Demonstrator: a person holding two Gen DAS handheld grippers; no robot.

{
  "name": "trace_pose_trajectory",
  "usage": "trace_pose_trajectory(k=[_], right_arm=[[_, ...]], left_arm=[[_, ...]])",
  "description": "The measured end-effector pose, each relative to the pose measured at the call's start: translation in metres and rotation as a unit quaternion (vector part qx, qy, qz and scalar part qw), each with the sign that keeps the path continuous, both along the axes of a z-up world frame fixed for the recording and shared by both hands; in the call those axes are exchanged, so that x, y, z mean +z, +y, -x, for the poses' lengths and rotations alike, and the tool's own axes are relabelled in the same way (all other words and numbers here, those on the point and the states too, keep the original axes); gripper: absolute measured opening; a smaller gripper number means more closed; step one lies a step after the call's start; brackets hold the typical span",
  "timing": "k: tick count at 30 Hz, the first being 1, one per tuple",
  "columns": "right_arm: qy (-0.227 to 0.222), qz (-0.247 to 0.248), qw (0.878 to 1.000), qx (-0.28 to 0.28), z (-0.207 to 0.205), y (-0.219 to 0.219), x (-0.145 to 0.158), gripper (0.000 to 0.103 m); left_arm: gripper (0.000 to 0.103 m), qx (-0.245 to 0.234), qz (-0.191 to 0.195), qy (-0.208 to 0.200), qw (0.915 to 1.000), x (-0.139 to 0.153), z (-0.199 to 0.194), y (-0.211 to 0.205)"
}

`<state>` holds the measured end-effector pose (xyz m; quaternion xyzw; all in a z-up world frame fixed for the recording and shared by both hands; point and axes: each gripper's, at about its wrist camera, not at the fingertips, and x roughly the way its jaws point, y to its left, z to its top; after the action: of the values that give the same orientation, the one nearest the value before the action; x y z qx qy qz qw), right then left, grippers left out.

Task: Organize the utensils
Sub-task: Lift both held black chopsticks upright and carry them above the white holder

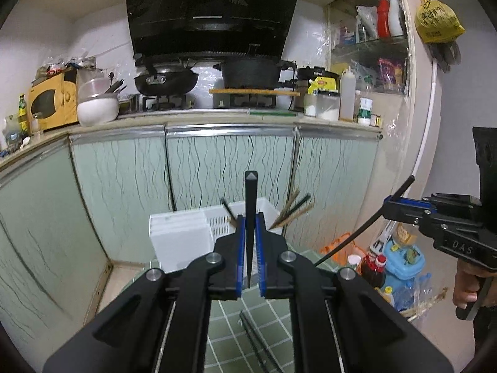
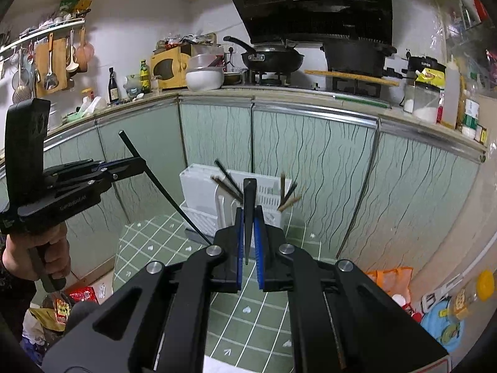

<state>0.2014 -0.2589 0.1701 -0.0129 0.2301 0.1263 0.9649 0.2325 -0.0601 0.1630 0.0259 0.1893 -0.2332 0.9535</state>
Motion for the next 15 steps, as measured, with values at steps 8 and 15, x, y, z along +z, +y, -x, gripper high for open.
trace_pose_trajectory(k=[8,15], right_arm=[[-0.012,0.001,1.0,-0.003,-0.038,-0.004,0.037,0.006],[-0.011,-0.004,1.0,-0.008,-0.076,-0.008,0.049,0.006]], left_arm=[[0.006,-0.008,0.007,-0.007,0.9999,0.032,-0.031,-0.018],[0.006,-0.006,0.014,-0.002,0.9999,0.046,-0.065,-0.029]])
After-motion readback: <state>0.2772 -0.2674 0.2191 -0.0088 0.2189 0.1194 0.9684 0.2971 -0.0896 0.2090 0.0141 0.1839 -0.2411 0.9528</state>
